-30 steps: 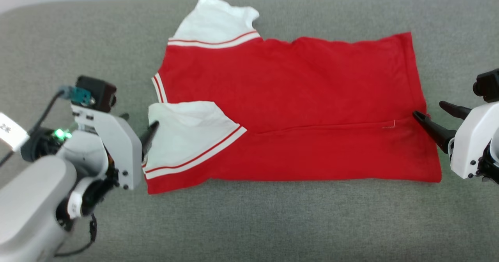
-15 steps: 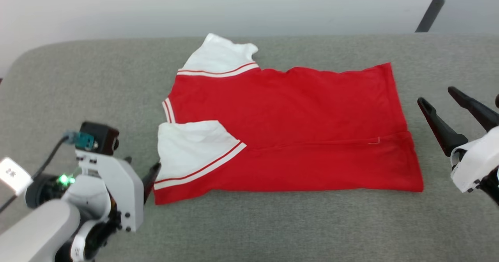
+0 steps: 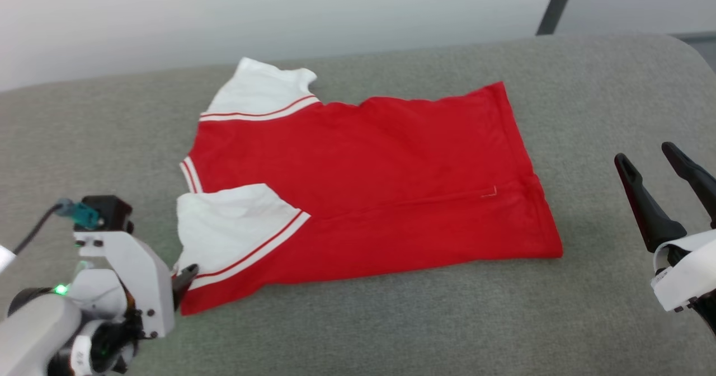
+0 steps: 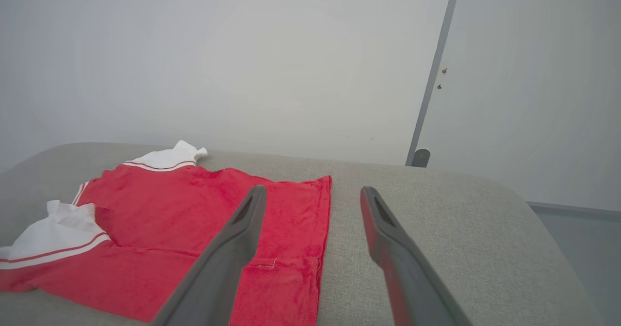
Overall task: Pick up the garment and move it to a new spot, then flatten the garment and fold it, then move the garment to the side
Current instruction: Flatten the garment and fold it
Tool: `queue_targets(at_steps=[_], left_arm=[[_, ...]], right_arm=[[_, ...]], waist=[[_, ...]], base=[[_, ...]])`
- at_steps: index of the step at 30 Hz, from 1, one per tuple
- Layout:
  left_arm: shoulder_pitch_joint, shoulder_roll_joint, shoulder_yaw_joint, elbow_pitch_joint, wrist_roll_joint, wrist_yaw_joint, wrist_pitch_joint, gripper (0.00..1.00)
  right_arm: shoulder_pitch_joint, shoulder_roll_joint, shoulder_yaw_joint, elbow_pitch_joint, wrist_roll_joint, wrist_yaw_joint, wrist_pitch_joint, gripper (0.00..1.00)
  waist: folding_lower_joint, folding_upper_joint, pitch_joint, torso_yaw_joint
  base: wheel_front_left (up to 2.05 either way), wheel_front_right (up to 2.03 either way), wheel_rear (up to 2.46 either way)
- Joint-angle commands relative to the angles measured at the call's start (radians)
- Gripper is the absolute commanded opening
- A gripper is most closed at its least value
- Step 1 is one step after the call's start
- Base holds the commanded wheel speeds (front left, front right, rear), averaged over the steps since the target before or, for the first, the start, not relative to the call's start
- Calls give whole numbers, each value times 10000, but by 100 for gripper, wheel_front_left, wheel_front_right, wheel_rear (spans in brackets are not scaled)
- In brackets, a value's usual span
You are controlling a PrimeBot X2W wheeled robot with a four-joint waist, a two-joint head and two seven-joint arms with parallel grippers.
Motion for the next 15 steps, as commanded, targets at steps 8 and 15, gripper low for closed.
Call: queue_targets(at_steps=[8, 15], left_arm=[[59, -38, 164, 999, -635, -115, 531, 100], [-15, -349, 23, 1883, -950, -334, 925, 100]], right_arm=[[407, 569, -377, -313, 77, -11, 189, 100], [461, 771, -494, -432, 150, -9, 307, 100]], waist=[[0, 0, 564, -536], [0, 0, 756, -568]], base=[[0, 0, 0], [0, 0, 0]])
